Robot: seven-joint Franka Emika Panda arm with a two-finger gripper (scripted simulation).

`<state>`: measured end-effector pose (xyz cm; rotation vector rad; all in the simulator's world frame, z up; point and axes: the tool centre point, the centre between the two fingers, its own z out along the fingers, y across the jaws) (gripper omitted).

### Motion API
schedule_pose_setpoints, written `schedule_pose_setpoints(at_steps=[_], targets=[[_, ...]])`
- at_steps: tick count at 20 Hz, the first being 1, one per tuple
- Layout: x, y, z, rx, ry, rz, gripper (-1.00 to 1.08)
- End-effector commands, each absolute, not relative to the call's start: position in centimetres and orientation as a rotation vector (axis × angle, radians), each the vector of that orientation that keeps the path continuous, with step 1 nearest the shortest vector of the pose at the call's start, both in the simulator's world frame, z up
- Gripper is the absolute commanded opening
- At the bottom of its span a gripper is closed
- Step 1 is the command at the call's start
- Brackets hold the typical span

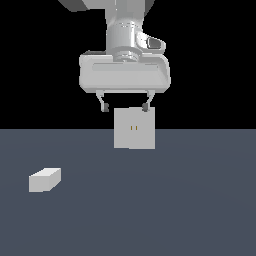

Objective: Plug the charger into the wall socket.

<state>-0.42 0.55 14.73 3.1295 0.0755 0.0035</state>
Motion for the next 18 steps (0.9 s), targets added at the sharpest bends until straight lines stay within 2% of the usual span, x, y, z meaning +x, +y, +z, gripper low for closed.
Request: schedule_pose_setpoints(at_steps=[1,18], targets=[[-0.4,0.5,14.7,3.129,0.075,0.003,1.00],[-2.8,4.1,12.8,3.134,0.077,0.123,1.00]])
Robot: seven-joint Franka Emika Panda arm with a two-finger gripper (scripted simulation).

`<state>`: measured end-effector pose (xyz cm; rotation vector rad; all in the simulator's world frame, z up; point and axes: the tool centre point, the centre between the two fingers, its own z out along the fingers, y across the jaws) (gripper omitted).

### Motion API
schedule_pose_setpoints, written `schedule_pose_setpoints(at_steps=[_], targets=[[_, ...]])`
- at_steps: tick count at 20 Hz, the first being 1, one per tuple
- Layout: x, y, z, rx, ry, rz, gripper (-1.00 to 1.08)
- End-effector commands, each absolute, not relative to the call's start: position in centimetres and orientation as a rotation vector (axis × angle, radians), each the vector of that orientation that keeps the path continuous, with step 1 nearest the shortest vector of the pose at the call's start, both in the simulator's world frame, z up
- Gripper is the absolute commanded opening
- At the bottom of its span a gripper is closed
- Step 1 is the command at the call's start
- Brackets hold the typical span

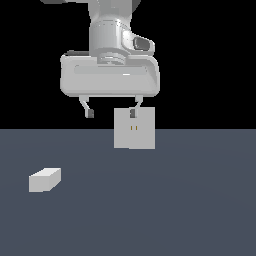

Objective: Plug the charger into the wall socket.

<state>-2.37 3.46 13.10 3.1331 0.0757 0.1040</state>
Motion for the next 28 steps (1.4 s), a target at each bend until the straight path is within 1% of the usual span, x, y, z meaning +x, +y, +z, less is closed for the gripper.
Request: schedule_pose_setpoints(at_steps=[1,16,28], targets=[[-3.0,4.5,12.5,3.134,0.077,0.138,1.00],[-6.9,11.4,8.1,3.128,0.081,0.370,1.00],[-7.9,14.0,6.3,3.115,0.080,0.456,1.00]])
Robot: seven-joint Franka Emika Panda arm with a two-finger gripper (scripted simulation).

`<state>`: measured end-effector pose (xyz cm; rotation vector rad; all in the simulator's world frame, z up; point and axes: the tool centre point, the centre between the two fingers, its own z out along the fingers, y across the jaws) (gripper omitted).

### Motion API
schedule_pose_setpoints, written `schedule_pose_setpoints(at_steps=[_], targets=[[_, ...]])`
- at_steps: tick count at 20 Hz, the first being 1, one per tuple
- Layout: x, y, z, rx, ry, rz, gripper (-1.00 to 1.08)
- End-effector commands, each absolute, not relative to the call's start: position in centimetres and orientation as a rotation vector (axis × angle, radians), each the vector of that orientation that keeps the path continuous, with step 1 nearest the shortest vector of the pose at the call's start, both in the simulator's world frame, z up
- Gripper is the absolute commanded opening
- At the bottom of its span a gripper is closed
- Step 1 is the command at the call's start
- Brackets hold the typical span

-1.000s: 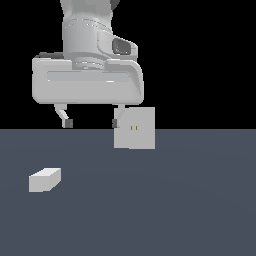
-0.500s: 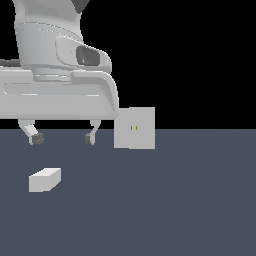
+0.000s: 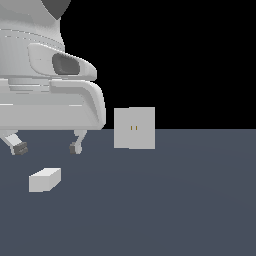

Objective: Plug the charger into the wall socket.

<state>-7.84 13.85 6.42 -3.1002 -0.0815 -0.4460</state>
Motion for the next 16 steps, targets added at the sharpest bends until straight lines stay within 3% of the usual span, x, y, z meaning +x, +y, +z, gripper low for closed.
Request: schedule_pose_setpoints(at_steps=[1,16], targets=[[-7.9,14.0,6.3,-3.100,-0.079,-0.455,1.00],[-8.0,14.1,3.2,-3.100,-0.080,-0.455,1.00]])
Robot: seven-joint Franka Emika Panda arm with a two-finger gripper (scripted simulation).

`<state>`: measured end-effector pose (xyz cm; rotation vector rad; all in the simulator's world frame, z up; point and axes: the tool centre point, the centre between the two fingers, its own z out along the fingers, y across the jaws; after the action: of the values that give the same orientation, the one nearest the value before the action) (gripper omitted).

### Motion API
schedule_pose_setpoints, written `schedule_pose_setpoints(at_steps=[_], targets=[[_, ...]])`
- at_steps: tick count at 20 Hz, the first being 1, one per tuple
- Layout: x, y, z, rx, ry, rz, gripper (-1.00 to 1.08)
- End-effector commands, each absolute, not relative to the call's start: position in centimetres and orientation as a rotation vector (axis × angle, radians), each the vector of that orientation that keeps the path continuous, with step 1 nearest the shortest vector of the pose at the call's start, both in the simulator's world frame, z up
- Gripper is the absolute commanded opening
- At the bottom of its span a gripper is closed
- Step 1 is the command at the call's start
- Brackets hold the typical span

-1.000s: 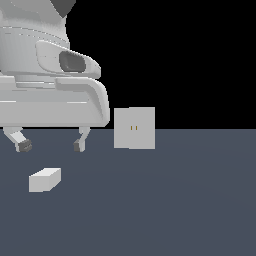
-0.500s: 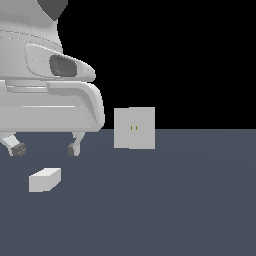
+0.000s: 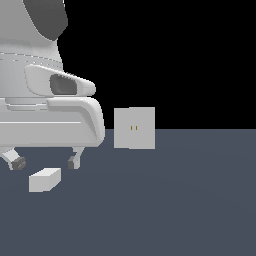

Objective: Plug the charger into the wall socket.

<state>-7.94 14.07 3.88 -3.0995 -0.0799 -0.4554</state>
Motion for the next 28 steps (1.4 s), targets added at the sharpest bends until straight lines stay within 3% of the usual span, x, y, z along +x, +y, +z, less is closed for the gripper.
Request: schedule_pose_setpoints(at_steps=[1,9,10,28], targets=[[-8.0,14.1,2.7,-3.100,-0.080,-0.455,1.00],[-7.9,14.1,1.2,-3.100,-0.079,-0.455,1.00],[-7.9,14.1,1.2,-3.100,-0.079,-0.455,-1.00],[-7.5,11.9,2.5,-3.105,-0.029,-0.456,-1.00]])
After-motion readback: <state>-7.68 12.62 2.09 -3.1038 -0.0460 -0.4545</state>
